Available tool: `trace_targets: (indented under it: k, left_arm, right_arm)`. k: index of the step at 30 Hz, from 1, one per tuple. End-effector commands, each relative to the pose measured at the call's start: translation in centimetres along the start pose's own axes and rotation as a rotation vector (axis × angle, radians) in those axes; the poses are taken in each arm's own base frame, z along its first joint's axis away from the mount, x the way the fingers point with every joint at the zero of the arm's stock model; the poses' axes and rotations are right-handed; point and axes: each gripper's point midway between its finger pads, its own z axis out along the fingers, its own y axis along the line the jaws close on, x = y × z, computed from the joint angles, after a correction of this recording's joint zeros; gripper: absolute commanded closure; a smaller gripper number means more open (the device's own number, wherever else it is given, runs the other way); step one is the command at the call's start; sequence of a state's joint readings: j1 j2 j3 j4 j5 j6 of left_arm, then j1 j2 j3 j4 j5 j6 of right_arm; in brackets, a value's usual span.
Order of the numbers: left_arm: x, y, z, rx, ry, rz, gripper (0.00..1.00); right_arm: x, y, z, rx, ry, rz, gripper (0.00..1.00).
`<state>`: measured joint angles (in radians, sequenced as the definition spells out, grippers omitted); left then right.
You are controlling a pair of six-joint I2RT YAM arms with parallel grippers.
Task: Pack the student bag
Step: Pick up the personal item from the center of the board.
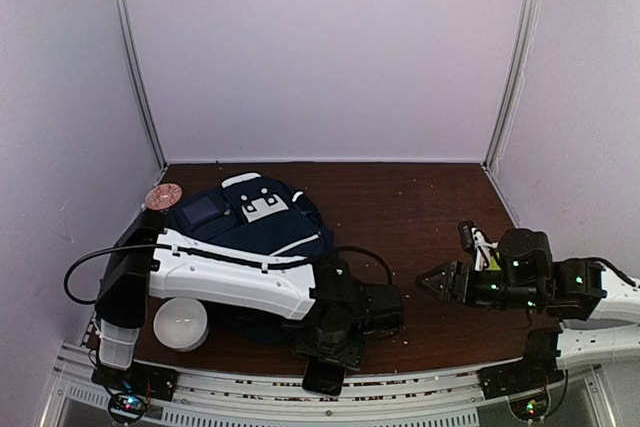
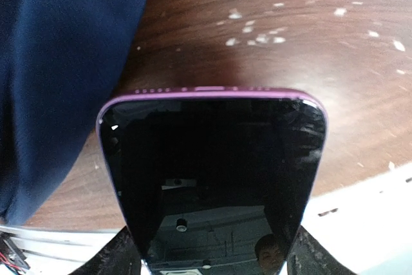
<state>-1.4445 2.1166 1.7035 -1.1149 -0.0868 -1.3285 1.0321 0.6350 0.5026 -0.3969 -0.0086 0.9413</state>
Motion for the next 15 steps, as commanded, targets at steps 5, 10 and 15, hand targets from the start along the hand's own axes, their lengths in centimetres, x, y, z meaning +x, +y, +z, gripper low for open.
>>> trace_targets:
  k: [5,10,15]
  left_arm:
    - [-4.1,-2.0,-9.2,0.087,-0.243,0.094,0.44]
    - [-6.7,-1.4,-12.5,0.079,-0.336,0.14,0.44]
    - [-8.7,-0.7,-14.2,0.064,-0.42,0.247,0.44]
  right_arm:
    - [-2.1,0.2,-2.0,0.067,-0.047,-0.091,0.25]
    - [-3.3,-0.3,-4.1,0.118,-0.089,-0.122,0.25]
    - [-3.3,0.5,-4.7,0.063,-0.082,-0.129,0.24]
